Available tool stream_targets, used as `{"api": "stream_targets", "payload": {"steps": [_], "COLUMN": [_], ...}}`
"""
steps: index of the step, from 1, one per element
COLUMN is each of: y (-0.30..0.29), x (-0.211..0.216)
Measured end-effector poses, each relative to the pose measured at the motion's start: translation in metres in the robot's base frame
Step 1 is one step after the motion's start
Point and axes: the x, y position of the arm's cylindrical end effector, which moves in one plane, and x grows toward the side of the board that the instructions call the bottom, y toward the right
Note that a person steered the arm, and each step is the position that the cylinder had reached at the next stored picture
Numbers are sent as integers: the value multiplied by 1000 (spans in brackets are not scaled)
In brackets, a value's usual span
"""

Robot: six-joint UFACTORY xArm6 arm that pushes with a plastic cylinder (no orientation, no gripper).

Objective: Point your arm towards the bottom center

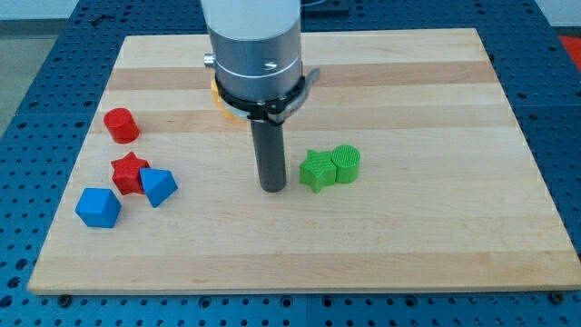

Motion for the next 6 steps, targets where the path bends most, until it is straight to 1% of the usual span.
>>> {"api": "stream_targets", "payload": {"steps": [2, 3, 4, 5, 6], "y": [30, 35, 11, -27, -47], "x": [-8, -8, -9, -13, -13]}}
